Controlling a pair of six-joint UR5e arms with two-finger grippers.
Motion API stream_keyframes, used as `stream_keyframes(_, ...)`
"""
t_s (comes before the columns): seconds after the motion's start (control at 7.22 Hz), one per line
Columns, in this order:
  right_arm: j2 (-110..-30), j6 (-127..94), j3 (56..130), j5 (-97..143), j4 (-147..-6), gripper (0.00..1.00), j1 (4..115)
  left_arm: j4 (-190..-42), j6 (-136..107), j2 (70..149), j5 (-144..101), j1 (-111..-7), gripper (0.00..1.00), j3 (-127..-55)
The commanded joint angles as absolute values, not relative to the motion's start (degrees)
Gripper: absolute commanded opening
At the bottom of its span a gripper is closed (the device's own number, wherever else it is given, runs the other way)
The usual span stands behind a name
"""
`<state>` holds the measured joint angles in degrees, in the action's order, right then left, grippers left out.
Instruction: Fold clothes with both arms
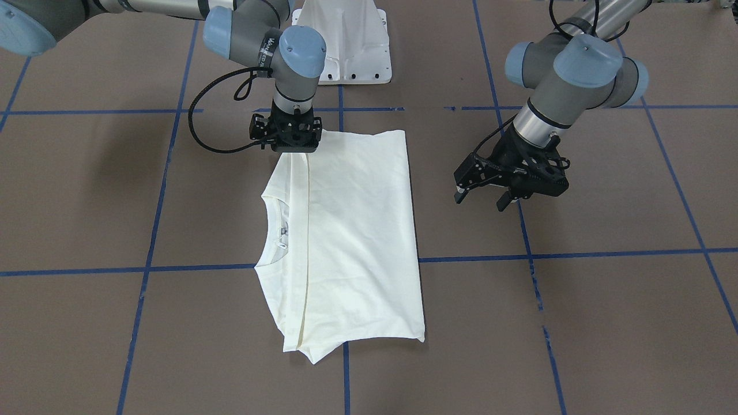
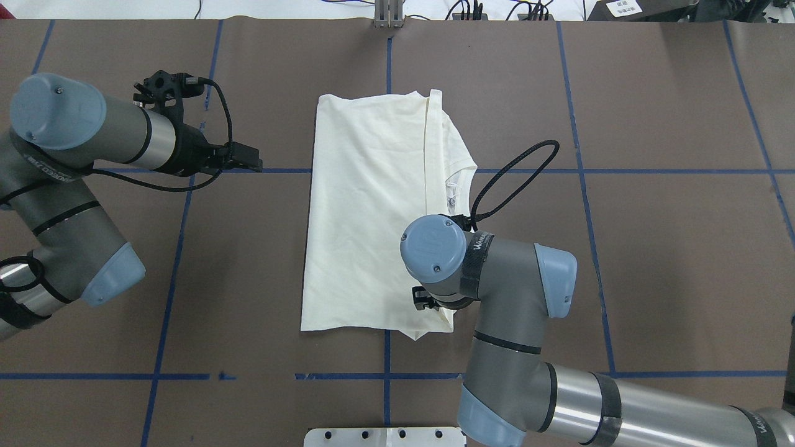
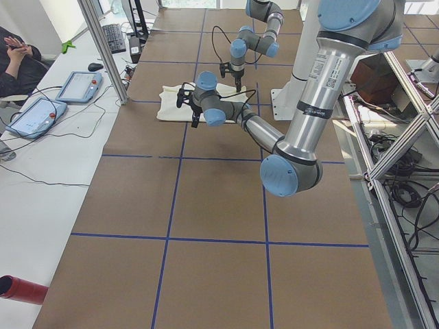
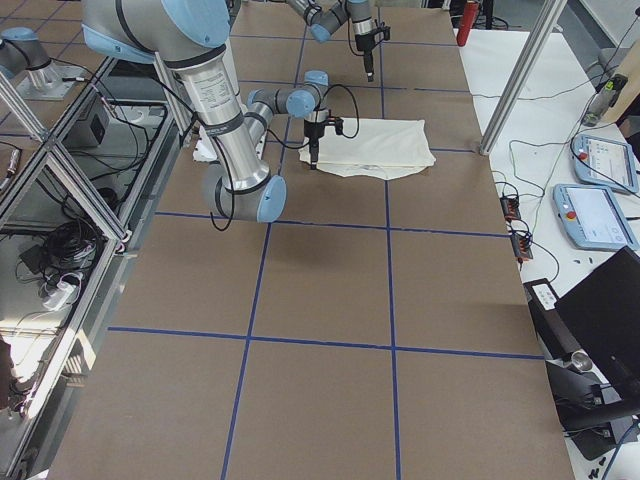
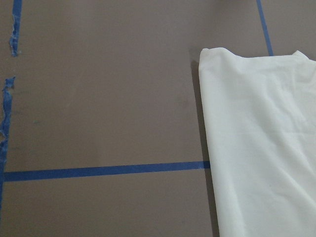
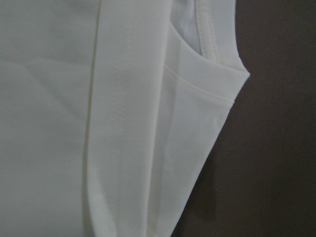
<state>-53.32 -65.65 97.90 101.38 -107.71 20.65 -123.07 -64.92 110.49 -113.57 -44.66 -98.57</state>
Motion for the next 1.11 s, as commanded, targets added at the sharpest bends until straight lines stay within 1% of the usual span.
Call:
stream_keyframes(0.0, -54.92, -65.57, 98.87, 101.16, -108.54, 1.0, 21.09, -123.13, -65.21, 110.65, -113.55, -44.12, 1.0, -98.53)
stream_keyframes(0.14, -56.06, -65.48, 100.36, 101.08, -109.5, 1.0, 21.62, -123.13, -65.3, 110.83, -113.47, -43.95, 1.0, -98.53)
stream_keyframes(0.42, -61.67, -64.69, 104.4, 100.38, -110.04, 1.0, 22.67, -123.13, -65.48, 111.01, -113.47, -43.95, 1.0, -98.53)
stream_keyframes(0.55, -62.05, -64.51, 105.46, 99.76, -110.47, 1.0, 23.28, -123.13, -65.3, 110.83, -113.55, -43.95, 1.0, -98.53)
stream_keyframes(0.69, -60.75, -64.34, 106.43, 99.84, -111.26, 1.0, 23.81, -123.13, -65.39, 110.92, -113.55, -43.95, 1.0, -98.61)
stream_keyframes(0.97, -59.94, -64.42, 110.72, 100.28, -108.74, 1.0, 24.52, -123.05, -68.44, 110.74, -113.99, -43.25, 1.0, -98.96)
